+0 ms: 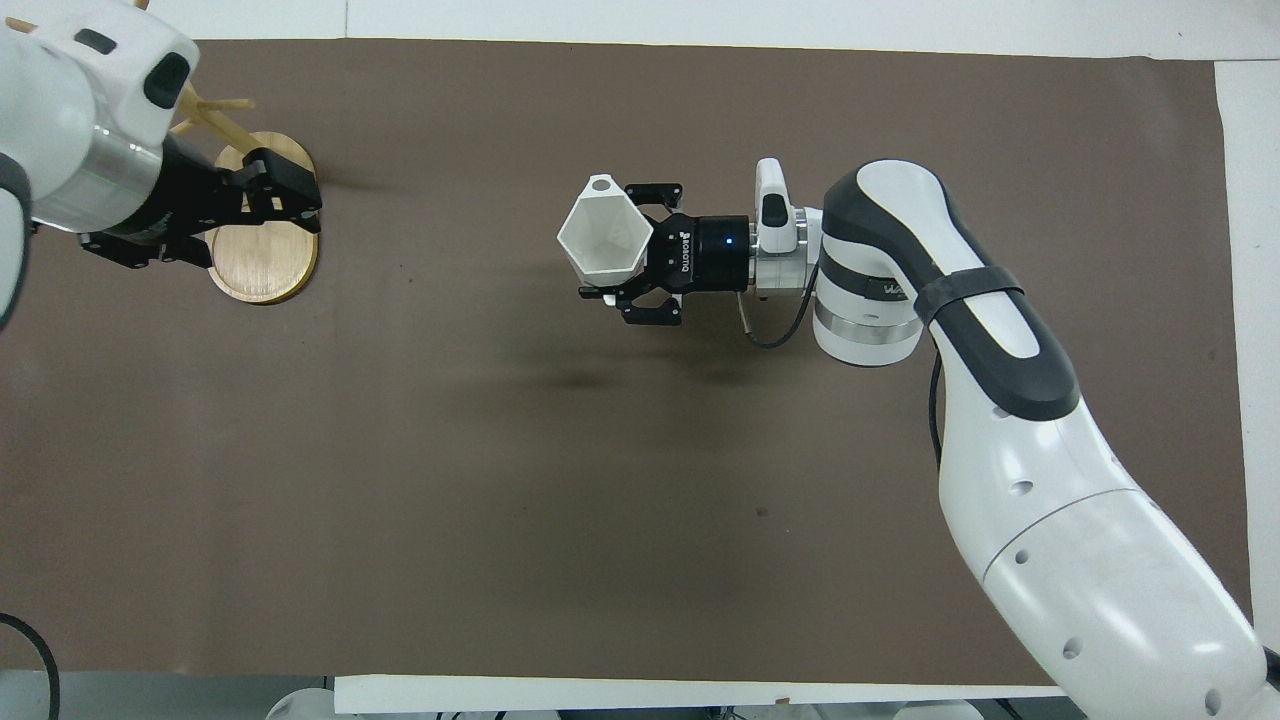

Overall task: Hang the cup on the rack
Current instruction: 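Carry the cup toward the left gripper while the left gripper approaches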

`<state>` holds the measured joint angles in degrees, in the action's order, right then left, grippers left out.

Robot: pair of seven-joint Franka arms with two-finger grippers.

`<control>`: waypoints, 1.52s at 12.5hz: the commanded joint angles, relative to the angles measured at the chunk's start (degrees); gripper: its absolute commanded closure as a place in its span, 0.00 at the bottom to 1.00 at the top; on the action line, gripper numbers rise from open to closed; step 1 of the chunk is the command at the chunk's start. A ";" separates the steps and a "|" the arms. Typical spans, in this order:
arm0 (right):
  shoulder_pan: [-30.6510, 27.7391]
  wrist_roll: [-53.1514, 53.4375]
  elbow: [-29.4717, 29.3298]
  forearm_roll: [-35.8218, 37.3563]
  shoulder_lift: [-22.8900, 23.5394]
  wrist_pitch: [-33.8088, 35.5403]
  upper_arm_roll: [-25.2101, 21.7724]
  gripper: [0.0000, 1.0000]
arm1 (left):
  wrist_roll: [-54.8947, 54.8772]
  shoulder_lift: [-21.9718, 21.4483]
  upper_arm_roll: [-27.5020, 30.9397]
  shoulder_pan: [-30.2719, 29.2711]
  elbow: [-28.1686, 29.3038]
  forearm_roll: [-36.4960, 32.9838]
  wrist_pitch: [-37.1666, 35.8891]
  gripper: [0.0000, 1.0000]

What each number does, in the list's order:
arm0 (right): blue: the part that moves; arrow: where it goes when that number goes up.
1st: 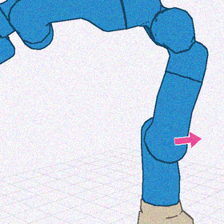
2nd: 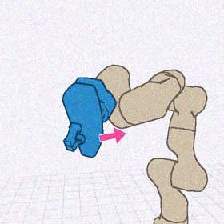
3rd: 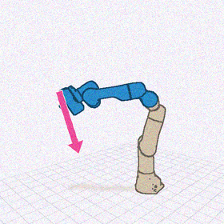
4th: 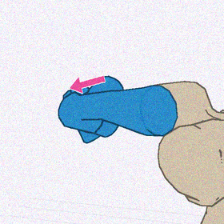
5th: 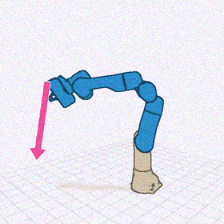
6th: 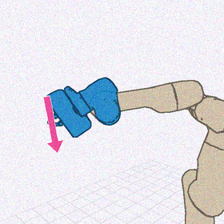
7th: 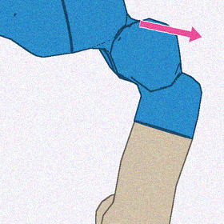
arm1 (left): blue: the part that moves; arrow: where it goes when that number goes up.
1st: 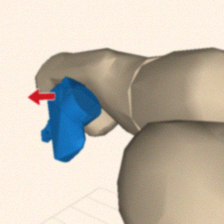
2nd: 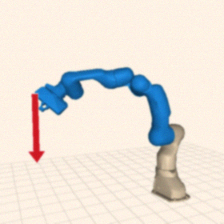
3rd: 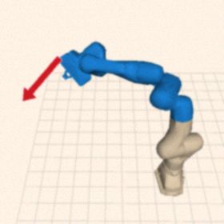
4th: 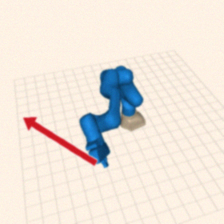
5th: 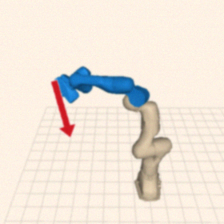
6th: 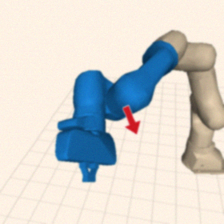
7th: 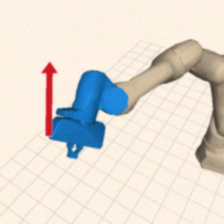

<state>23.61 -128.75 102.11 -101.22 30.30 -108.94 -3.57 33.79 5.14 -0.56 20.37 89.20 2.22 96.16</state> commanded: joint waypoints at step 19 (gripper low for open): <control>9.88 -0.19 -0.42 -9.52 -0.50 -12.87 -0.30 0.78 | 25.89 3.65 0.47 12.41 10.29 0.68 13.09 1.00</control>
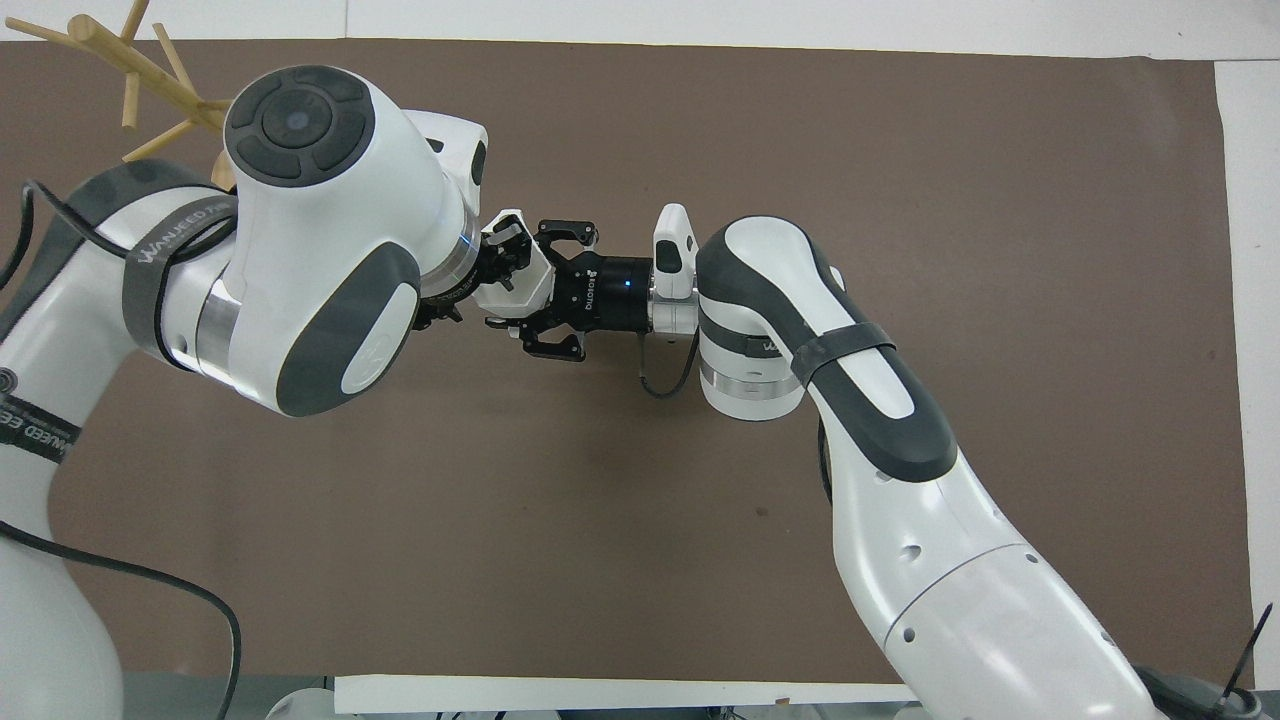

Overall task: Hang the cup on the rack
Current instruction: 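Grasp the cup with the left gripper while the right gripper releases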

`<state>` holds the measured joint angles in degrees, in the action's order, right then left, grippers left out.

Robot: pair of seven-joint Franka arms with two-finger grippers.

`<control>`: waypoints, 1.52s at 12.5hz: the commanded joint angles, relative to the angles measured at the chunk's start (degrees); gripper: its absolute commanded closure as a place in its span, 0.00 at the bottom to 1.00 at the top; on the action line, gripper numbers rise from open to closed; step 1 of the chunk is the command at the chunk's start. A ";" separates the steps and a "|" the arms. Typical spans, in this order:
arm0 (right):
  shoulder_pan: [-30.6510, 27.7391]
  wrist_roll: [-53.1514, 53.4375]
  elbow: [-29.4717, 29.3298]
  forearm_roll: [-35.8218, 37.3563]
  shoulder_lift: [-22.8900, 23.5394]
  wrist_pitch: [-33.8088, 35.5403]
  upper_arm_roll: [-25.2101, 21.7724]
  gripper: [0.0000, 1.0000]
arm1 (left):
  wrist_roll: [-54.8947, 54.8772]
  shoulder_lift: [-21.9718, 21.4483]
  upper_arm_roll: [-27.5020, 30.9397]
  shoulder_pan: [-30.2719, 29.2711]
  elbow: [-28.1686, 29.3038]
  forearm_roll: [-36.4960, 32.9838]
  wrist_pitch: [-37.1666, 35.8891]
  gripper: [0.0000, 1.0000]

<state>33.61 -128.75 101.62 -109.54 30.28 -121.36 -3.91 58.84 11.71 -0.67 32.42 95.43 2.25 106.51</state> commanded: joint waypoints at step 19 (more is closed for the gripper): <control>-31.64 2.89 -2.38 34.87 -1.10 29.39 -0.31 0.01 | 0.67 -3.70 1.38 -7.26 9.48 -2.51 21.22 1.00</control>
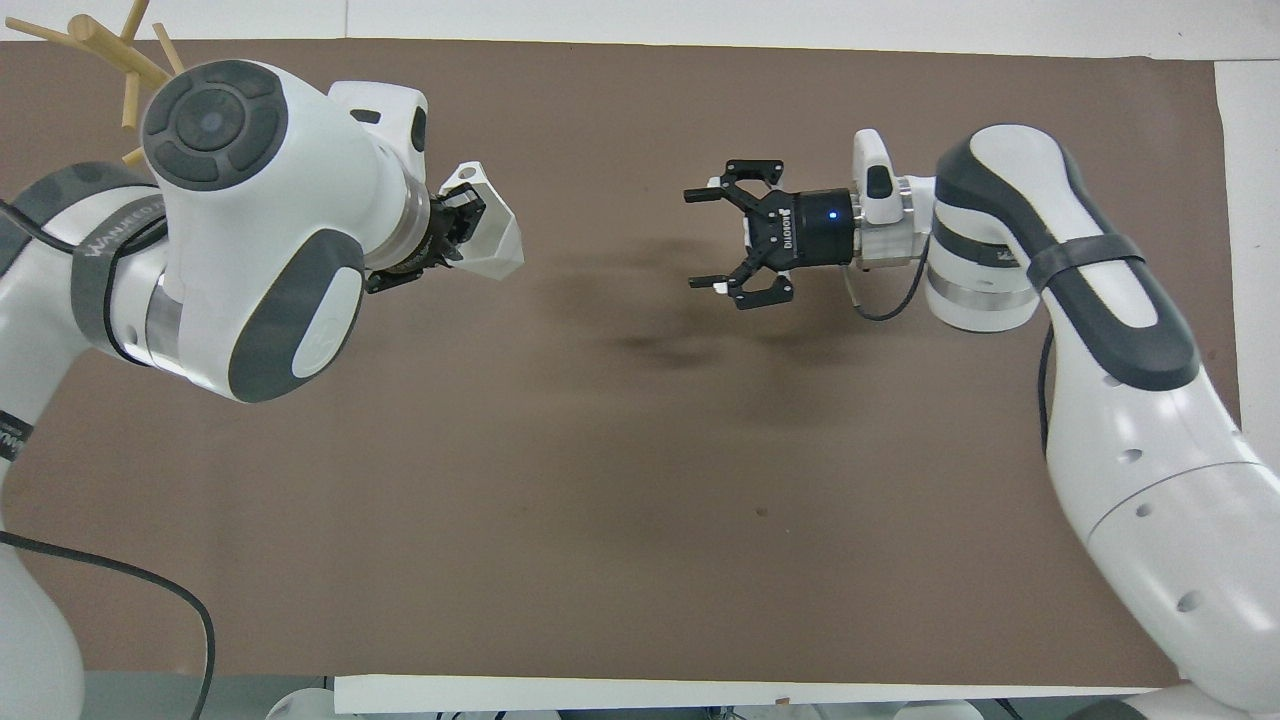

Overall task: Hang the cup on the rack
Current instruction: 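Hang the cup on the wooden rack while the right gripper withdraws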

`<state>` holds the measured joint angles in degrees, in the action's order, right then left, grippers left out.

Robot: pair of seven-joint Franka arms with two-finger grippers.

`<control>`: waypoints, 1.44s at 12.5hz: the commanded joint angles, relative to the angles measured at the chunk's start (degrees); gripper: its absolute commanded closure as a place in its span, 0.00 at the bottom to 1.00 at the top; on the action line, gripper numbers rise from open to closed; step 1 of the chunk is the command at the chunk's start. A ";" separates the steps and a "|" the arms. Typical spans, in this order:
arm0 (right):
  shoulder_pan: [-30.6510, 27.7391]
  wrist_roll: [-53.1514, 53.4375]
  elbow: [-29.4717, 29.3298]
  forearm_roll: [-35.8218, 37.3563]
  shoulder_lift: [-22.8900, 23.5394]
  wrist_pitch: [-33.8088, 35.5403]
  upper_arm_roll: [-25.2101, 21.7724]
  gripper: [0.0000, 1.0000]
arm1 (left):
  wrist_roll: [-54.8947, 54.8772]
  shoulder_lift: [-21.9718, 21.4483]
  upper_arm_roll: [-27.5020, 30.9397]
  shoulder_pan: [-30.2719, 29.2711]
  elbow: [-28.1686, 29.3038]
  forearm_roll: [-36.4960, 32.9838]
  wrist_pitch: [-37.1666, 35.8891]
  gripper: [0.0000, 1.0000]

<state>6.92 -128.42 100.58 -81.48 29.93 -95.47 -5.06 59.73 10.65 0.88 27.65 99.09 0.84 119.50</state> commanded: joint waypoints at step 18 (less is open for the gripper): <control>-9.82 75.02 -6.79 72.23 -31.51 6.34 4.18 0.01 | -14.29 -5.30 -0.61 -17.70 33.10 -1.63 61.20 1.00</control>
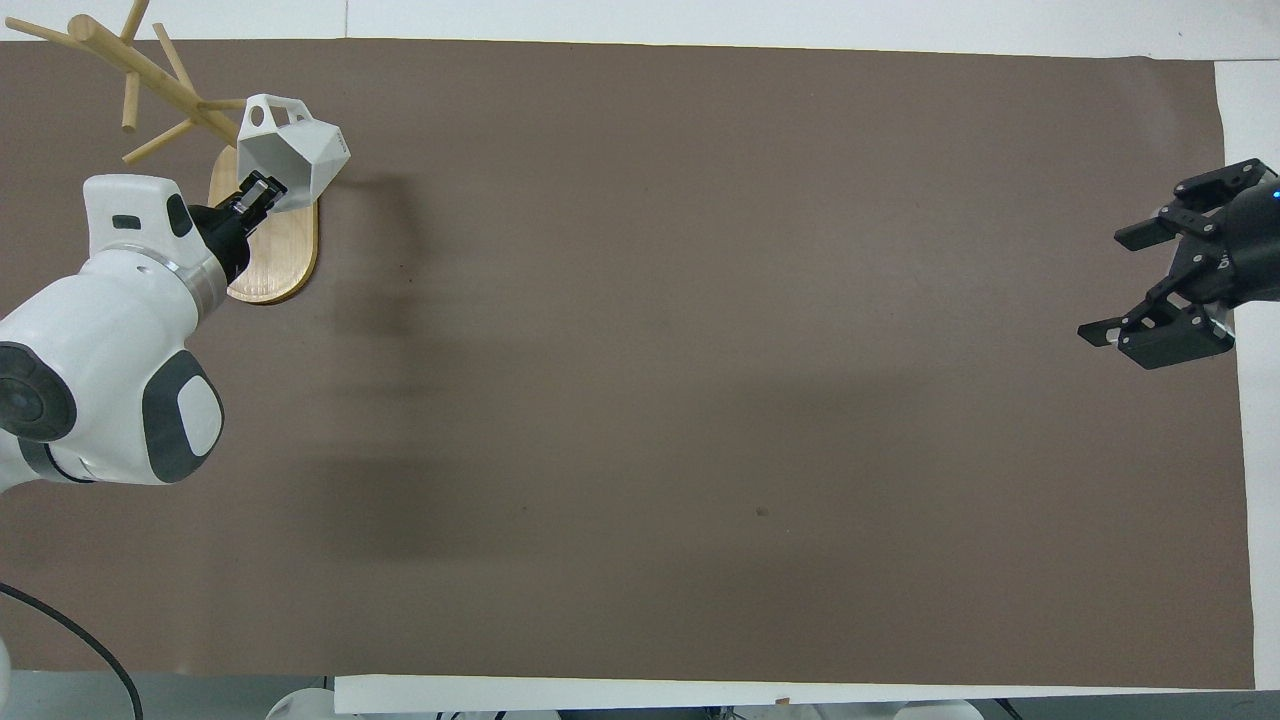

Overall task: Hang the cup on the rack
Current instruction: 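Hang the cup on the wooden rack while the right gripper withdraws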

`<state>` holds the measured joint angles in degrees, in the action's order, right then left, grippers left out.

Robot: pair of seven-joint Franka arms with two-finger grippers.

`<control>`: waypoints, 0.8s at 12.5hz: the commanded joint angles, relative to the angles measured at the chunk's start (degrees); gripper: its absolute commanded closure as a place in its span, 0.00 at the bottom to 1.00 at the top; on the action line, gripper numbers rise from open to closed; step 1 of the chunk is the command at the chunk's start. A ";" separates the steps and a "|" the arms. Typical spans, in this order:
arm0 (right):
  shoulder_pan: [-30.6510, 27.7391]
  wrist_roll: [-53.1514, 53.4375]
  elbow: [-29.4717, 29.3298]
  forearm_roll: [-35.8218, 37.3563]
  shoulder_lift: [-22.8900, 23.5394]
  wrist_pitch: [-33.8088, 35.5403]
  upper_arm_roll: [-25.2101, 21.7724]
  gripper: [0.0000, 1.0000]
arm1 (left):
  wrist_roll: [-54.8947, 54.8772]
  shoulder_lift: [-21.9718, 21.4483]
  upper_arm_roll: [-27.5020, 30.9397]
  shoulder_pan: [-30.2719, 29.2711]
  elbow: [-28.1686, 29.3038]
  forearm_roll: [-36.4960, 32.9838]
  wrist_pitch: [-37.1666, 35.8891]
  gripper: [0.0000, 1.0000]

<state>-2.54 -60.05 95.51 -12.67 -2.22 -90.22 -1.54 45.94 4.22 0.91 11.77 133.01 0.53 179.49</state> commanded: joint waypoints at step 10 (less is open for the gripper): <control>-4.67 46.07 1.35 8.45 -1.64 6.55 0.67 0.01 | -1.73 3.69 -0.73 -4.92 -4.17 -1.50 0.34 1.00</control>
<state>-5.85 -15.02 95.08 -5.00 -2.31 -83.84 -1.50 44.48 7.09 0.77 7.67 130.12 0.05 179.80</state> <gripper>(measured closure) 0.004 0.965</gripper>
